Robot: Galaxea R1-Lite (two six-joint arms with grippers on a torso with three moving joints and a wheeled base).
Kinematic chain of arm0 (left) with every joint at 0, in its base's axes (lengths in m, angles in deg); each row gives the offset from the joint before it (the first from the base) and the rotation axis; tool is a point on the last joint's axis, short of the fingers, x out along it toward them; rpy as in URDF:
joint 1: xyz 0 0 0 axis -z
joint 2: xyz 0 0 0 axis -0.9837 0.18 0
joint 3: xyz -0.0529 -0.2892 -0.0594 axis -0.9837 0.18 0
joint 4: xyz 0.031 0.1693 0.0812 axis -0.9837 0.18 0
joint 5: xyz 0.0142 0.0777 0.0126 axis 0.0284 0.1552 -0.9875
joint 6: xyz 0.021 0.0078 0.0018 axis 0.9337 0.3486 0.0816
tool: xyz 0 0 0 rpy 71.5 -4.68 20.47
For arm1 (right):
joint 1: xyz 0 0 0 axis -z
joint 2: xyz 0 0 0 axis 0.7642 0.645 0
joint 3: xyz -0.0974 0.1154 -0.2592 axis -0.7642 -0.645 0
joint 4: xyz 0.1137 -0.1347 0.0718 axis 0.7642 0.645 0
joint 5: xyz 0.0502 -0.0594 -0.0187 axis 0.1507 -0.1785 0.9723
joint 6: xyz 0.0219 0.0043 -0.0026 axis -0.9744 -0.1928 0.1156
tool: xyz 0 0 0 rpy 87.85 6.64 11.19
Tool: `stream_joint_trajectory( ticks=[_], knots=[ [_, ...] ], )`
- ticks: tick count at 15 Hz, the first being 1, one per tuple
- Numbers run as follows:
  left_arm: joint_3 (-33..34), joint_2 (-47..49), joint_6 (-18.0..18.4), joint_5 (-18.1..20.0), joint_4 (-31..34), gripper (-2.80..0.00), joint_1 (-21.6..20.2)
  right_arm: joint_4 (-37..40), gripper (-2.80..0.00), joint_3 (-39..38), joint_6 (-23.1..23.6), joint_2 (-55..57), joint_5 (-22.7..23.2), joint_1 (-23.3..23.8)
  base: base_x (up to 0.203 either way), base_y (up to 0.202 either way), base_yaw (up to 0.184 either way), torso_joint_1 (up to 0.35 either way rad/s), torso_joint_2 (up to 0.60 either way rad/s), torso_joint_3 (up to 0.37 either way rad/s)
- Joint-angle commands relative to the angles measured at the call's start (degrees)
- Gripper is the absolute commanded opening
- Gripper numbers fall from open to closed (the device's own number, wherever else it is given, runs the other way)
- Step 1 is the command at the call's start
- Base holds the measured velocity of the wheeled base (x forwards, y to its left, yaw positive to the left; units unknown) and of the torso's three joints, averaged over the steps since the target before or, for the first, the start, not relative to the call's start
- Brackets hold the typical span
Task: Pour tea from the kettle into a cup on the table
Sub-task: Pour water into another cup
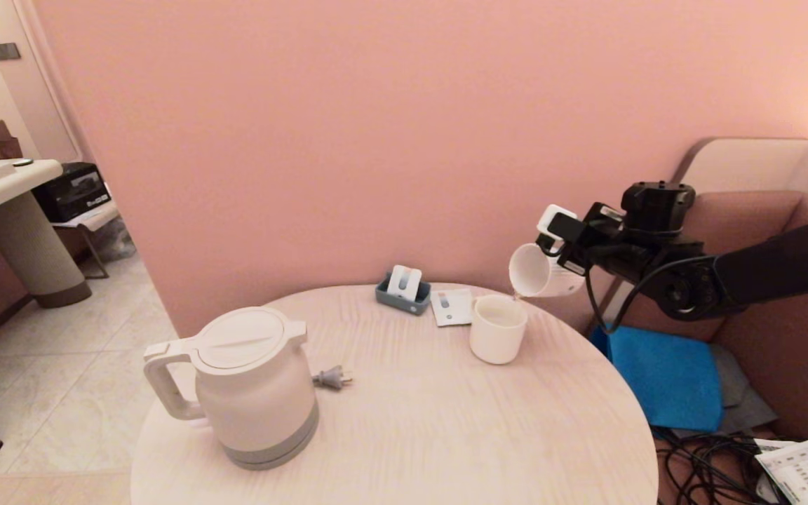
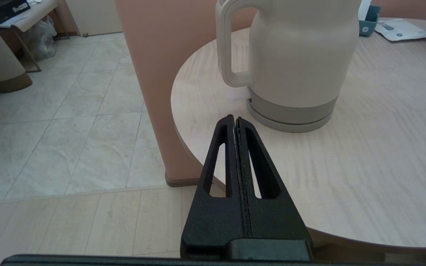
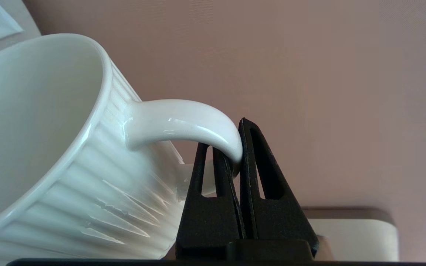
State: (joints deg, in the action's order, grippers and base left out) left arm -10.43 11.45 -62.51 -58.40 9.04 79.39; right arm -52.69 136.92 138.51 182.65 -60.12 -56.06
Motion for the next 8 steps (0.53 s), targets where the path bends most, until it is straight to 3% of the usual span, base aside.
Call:
stream_joint_trajectory(
  ticks=[1, 8],
  knots=[
    [0.0, -0.02, 0.02, 0.0, 0.0, -2.8, -0.02, -0.28, -2.8, 0.93, 1.07, 0.79, 0.04, -0.09, 0.0, 0.0, 0.0, 0.0, 0.0, 0.0],
    [0.0, -0.02, 0.02, 0.0, 0.0, -2.8, -0.02, -0.32, -2.8, 1.76, 5.39, 0.97, 0.04, -1.15, 0.0, 0.0, 0.0, 0.0, 0.0, 0.0]
  ],
)
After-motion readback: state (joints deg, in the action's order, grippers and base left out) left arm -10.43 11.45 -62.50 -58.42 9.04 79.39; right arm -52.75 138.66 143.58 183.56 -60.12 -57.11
